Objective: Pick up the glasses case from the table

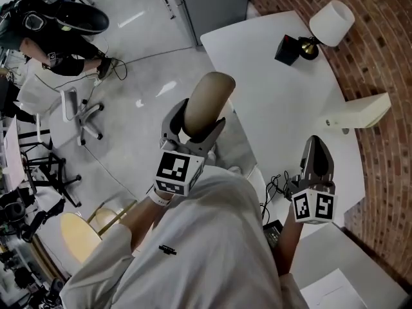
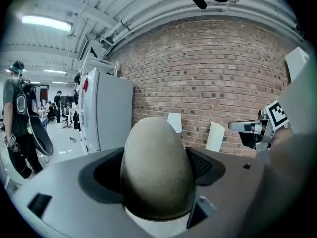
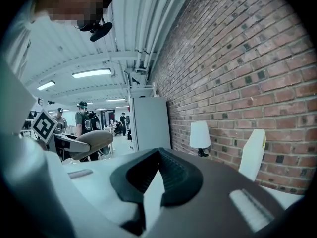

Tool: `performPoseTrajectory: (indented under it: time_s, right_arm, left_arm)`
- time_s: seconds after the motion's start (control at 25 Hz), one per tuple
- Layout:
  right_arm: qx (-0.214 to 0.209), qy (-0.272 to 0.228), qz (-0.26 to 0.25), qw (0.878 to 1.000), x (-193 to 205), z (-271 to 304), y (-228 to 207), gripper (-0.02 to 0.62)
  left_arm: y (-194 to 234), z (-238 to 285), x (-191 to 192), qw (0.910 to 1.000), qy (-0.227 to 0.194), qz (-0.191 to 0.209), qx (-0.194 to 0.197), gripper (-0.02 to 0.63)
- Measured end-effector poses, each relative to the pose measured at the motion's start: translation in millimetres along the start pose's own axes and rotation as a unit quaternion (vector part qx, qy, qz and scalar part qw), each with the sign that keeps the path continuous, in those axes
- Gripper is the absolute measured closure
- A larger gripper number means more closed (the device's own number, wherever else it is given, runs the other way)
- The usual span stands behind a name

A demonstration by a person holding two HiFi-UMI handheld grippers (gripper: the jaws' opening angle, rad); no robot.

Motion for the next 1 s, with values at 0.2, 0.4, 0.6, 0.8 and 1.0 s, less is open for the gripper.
performPoseTrajectory:
  time_s: [0.2, 0.4, 0.6, 0.8, 1.0]
  right_arm:
    - [-0.007, -0.005, -0.010, 1.000, -7.1, -4.6, -1.3, 0.586]
    - [-0.007, -0.009, -0.009, 1.000, -10.7, -6.8, -0.8, 0.586]
    - [-0.007, -0.005, -0.008, 1.000, -8.0, -6.2, -2.4, 0.586]
    - [0.001, 0.014, -0.041, 0.999, -9.7, -4.4, 0.1, 0.586]
    - [-0.015, 0.019, -0.050, 0.998, -14.1, 3.0, 3.8, 0.586]
  left_arm:
    - [5.7, -5.1, -1.0, 0.9999, -0.006, -0.007, -0.007, 0.216]
    - [9.6, -7.1, -1.7, 0.9999, -0.008, -0.012, -0.006, 0.216]
    - [9.2, -4.6, -4.0, 0.9998, -0.013, -0.012, -0.004, 0.215]
    - [6.8, -7.0, -5.0, 0.9998, -0.017, -0.012, -0.003, 0.215]
    - [2.8, -2.9, -4.5, 0.9999, -0.011, -0.012, 0.005, 0.215]
Point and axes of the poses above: the fingertips, and each gripper's own axes: z forward along the fingers, y to its left, x out of its underside, the point moved 7 cm from there along -z, backward along the fingers, and after that the axes turned 10 degrees about y, right-handed, at the moved point
